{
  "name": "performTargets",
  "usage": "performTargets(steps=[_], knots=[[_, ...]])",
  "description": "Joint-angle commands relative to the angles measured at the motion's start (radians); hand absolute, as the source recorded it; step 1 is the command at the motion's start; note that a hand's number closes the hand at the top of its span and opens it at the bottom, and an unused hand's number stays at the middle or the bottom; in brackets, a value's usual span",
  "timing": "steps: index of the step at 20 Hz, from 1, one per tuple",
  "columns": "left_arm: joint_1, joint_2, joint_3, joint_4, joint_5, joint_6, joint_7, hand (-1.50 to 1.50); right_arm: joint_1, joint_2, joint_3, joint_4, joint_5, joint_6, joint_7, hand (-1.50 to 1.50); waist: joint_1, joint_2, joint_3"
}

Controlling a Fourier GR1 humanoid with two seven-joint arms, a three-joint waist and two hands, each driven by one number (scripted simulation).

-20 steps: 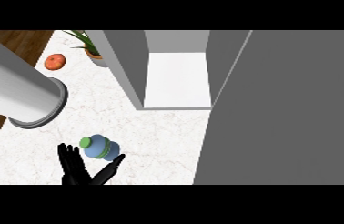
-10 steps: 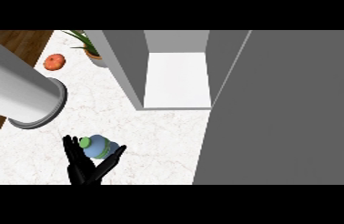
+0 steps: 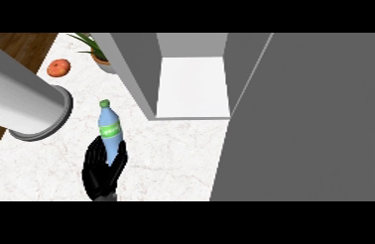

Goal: Pick up the bottled water, place it into the cabinet and close the cabinet

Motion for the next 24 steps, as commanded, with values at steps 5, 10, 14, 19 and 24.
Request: performTargets(steps=[5,10,14,19,24], knots=[[-0.075,-0.005,-0.017,0.033,-0.083,0.074,-0.087,1.5,0.054,-0.033,-0.1,-0.144,-0.063,0.043,0.028,-1.5,0.005,-0.001,0.001],[-0.168,0.085,-0.12,0.151,-0.192,-0.083,-0.019,1.5,0.064,-0.05,-0.136,-0.11,-0.101,0.063,-0.015,-1.5,-0.021,0.005,0.001],[-0.247,0.127,-0.252,0.156,-0.274,-0.244,0.097,1.5,0.069,-0.043,-0.099,-0.061,-0.058,0.064,-0.057,-1.5,-0.049,0.003,0.0],[-0.304,0.075,-0.248,0.213,-0.266,-0.382,0.073,1.5,0.124,-0.046,-0.17,-0.077,-0.08,0.067,-0.087,-1.5,-0.023,0.004,0.0],[-0.336,0.096,-0.243,0.152,-0.257,-0.459,0.145,1.5,0.197,-0.073,-0.345,-0.086,-0.23,0.15,-0.147,-1.5,-0.003,0.0,0.002]])
